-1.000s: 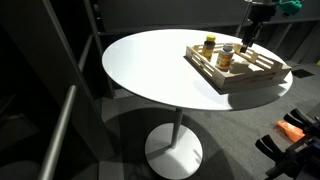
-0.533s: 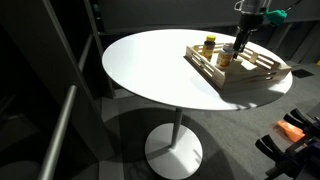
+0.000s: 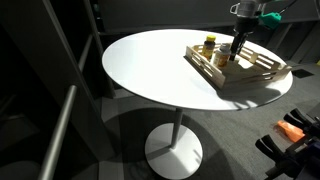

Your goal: Put the lid on top of the white bottle

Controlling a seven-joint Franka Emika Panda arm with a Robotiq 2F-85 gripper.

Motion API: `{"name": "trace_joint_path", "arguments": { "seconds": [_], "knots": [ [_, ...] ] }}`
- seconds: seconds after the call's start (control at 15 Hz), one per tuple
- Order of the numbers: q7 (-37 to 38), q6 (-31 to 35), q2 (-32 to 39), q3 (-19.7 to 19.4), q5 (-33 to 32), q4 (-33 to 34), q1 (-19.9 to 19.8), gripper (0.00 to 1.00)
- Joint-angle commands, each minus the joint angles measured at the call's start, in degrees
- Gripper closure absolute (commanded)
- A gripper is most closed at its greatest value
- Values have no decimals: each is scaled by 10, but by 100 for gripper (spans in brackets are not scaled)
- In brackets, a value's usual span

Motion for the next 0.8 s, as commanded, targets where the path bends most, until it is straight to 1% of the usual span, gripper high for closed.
{"name": "trace_joint_path", "arguments": {
  "seconds": [0.0,0.13,0.2,0.27,0.33,0.4,0.47,0.73],
  "knots": [
    [9,13,8,2,-27,10,-2,0],
    [9,16,8,2,-32,10,-2,6],
    [10,17,8,2,-34,10,-2,13],
    [11,18,9,2,-35,10,-2,14],
    [11,19,9,2,-35,10,-2,18],
    [11,19,9,2,-34,10,-2,14],
    [11,19,9,2,-34,9,-2,15],
    [12,19,8,3,-35,8,1,14]
  ]
}}
